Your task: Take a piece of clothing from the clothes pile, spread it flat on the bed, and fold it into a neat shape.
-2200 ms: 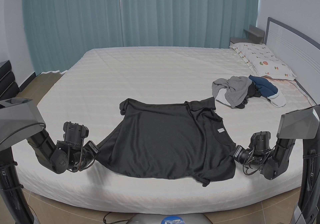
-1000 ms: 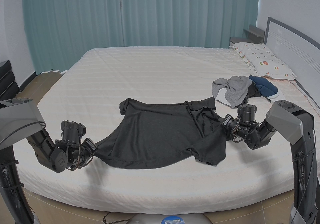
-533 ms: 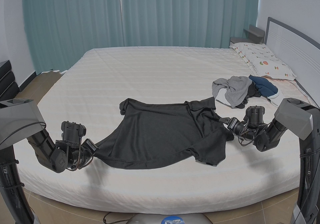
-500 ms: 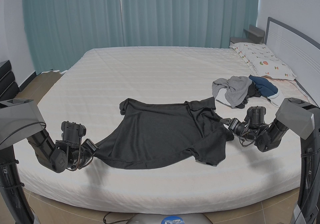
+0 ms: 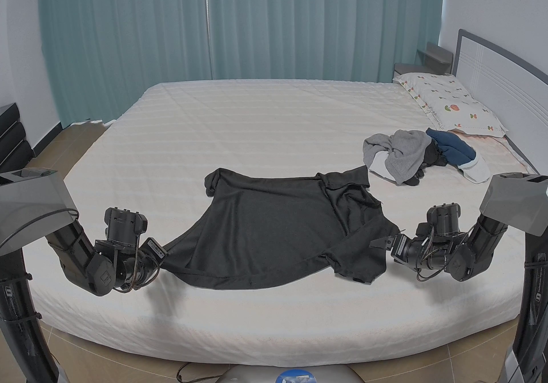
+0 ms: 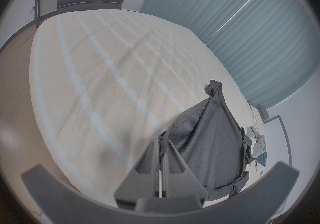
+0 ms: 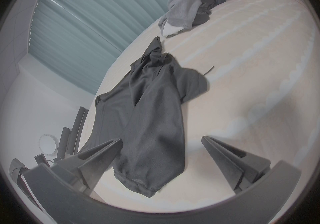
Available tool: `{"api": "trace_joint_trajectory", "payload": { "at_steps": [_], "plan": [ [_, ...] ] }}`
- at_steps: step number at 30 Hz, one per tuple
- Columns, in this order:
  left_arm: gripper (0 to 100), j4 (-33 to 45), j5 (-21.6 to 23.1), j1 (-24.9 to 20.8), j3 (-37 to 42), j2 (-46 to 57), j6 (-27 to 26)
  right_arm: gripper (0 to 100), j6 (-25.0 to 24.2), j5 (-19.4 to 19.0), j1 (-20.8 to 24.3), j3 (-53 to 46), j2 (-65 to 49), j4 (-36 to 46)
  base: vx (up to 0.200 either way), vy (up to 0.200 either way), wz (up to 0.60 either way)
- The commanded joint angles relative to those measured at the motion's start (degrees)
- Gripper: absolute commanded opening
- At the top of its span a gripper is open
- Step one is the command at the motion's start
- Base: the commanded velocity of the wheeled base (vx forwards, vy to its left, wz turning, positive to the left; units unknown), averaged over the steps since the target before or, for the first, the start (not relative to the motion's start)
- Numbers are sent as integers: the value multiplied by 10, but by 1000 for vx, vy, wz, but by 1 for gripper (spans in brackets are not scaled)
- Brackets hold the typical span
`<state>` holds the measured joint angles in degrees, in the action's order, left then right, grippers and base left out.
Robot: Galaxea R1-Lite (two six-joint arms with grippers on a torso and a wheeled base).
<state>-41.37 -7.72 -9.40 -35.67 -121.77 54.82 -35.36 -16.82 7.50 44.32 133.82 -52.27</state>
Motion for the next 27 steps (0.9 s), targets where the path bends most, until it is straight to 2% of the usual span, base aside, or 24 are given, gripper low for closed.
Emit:
{"api": "trace_joint_trajectory", "payload": {
  "at_steps": [1, 10, 11, 17, 24, 27],
  "plan": [
    [0, 0, 0, 0, 0, 0, 0, 100, -1, -1, 16, 0, 9, 0, 0, 0, 0],
    [0, 0, 0, 0, 0, -1, 0, 100, 3, 5, 37, 1, 30, 2, 0, 0, 0],
    [0, 0, 0, 0, 0, -1, 0, 0, 5, 5, 34, -2, 28, 2, 0, 0, 0],
    [0, 0, 0, 0, 0, -1, 0, 0, 6, 7, 26, -15, 14, 5, 0, 0, 0],
    [0, 6, -1, -3, 14, 5, -5, 0, 37, 2, -12, -84, -53, 13, 0, 0, 0],
    [0, 10, -1, -5, 21, 6, -9, 0, 54, 0, -29, -103, -82, 41, 0, 0, 0]
  ]
}}
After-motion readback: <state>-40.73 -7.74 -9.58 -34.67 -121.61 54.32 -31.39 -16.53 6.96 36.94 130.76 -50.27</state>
